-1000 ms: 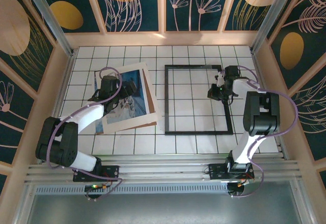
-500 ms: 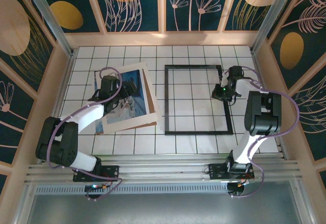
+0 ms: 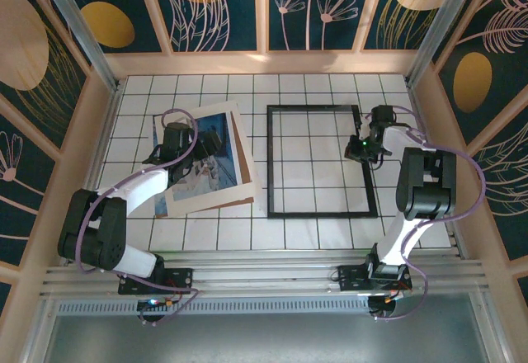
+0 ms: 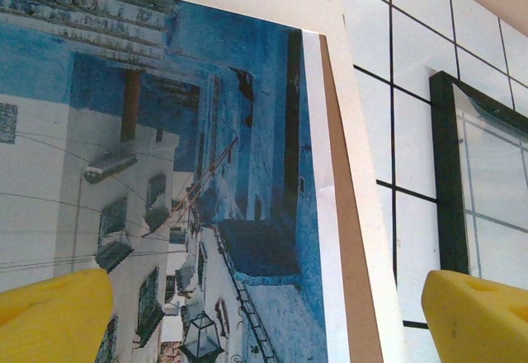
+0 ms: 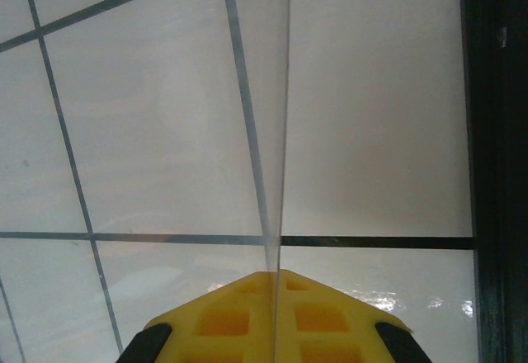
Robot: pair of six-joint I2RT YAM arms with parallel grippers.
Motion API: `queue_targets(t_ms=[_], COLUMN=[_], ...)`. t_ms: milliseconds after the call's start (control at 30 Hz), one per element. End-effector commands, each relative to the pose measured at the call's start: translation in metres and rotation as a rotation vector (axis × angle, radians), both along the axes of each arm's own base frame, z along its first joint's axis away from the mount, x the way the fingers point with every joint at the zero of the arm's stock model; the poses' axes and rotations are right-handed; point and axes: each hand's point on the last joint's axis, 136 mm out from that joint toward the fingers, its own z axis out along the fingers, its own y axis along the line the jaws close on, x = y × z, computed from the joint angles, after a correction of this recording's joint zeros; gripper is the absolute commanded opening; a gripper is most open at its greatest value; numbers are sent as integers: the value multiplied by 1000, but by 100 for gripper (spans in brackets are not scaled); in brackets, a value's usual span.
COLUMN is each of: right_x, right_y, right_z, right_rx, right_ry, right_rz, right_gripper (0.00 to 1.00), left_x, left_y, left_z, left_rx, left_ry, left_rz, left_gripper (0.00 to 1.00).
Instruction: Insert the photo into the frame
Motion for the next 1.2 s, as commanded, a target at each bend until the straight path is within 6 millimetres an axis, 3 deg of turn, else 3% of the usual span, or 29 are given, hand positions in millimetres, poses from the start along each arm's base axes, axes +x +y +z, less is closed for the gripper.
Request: queue_targets(t_ms=[0,1167], right_x=[8,10], right_y=[-13,-18], right_z=[5,3], right_rx=[-51,-77], right_ry=[-19,-13], right_rz=[-11,-17], right_gripper=[0,0], left_x=[5,5], left_y=[-6,-6], left_z=[4,2], left_rx=[2,2], left_ry=[-14,-9], left_rz=[-29,-30], left_gripper=[96,97])
